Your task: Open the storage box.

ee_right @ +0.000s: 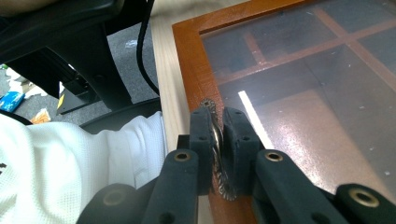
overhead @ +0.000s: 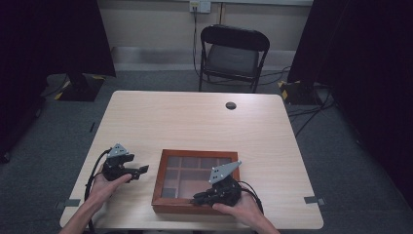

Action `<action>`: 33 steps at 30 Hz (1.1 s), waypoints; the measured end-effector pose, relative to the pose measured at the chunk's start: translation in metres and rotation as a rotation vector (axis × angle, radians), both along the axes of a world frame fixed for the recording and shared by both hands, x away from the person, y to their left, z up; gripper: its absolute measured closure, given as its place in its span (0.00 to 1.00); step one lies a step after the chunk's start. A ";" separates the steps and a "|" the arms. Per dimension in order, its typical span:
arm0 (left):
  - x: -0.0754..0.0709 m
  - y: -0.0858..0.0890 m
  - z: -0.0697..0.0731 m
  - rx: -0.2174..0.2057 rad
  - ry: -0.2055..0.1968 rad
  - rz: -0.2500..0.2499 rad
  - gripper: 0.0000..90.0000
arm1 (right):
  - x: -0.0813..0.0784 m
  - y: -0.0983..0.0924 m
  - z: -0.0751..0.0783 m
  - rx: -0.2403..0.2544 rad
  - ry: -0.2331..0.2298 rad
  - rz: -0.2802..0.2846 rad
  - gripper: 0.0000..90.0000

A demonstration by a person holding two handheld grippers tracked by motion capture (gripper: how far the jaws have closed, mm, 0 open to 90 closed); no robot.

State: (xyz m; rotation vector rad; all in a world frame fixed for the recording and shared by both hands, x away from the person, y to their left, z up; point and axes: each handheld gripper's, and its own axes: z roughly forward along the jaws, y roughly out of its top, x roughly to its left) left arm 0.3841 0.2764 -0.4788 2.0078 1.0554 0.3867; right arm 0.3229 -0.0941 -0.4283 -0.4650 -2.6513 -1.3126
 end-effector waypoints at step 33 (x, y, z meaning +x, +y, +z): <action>-0.012 -0.019 0.013 -0.059 -0.055 -0.152 0.20 | 0.013 0.002 0.027 0.017 0.030 0.018 0.92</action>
